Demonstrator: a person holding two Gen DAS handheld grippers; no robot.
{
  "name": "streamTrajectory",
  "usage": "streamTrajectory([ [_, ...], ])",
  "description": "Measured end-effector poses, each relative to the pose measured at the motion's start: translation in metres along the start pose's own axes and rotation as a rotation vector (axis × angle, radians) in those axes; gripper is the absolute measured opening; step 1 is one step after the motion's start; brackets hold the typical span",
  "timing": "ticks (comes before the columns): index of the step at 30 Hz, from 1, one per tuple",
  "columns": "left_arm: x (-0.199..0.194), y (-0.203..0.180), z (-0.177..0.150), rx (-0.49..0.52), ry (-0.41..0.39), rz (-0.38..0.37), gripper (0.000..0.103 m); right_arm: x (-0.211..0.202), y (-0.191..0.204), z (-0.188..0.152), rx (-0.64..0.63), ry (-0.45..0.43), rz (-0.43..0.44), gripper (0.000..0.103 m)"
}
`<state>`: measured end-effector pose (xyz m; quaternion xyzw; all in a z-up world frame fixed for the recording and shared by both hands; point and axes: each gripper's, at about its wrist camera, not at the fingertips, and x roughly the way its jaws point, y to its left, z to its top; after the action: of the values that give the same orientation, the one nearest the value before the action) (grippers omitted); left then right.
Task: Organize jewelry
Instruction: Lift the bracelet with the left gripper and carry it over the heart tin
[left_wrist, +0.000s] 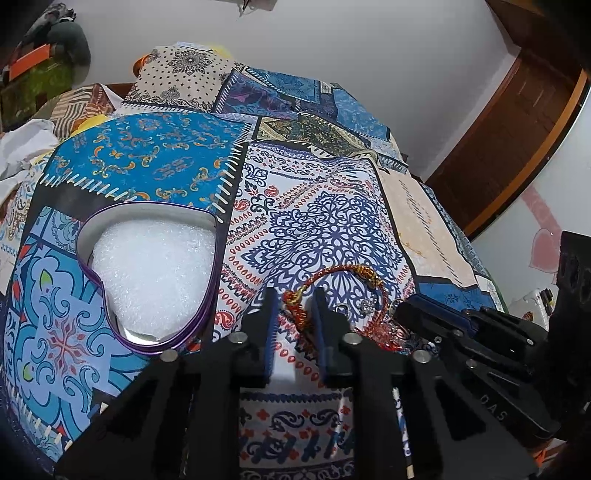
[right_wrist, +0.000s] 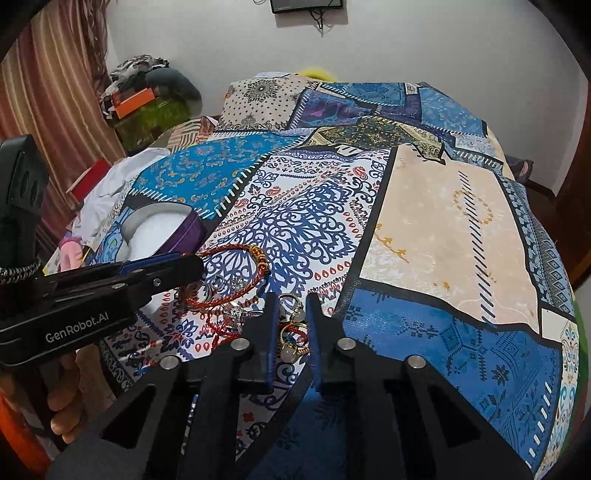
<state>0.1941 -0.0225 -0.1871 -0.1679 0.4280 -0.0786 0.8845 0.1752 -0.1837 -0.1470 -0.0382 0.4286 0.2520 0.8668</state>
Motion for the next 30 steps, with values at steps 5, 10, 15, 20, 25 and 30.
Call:
streamTrajectory([
  [5, -0.002, -0.003, -0.002, 0.023, -0.032, 0.016, 0.007, -0.004, 0.000, 0.000, 0.012, -0.021, -0.007, 0.008],
  [10, -0.005, -0.019, -0.007, 0.118, -0.071, 0.093, 0.006, -0.011, -0.001, 0.003, 0.025, -0.046, -0.020, 0.008],
  [15, -0.024, -0.030, -0.004, 0.150, -0.111, 0.085, 0.006, -0.024, -0.004, 0.005, 0.049, -0.073, -0.025, 0.008],
  [20, -0.049, -0.043, -0.001, 0.184, -0.167, 0.074, 0.006, -0.043, -0.003, 0.009, 0.059, -0.123, -0.040, 0.008],
  [25, -0.073, -0.052, 0.001, 0.206, -0.216, 0.067, 0.006, -0.061, 0.001, 0.013, 0.063, -0.166, -0.055, 0.008],
  [30, -0.095, -0.051, 0.003, 0.205, -0.261, 0.068, 0.006, -0.076, 0.012, 0.018, 0.049, -0.204, -0.057, 0.008],
])
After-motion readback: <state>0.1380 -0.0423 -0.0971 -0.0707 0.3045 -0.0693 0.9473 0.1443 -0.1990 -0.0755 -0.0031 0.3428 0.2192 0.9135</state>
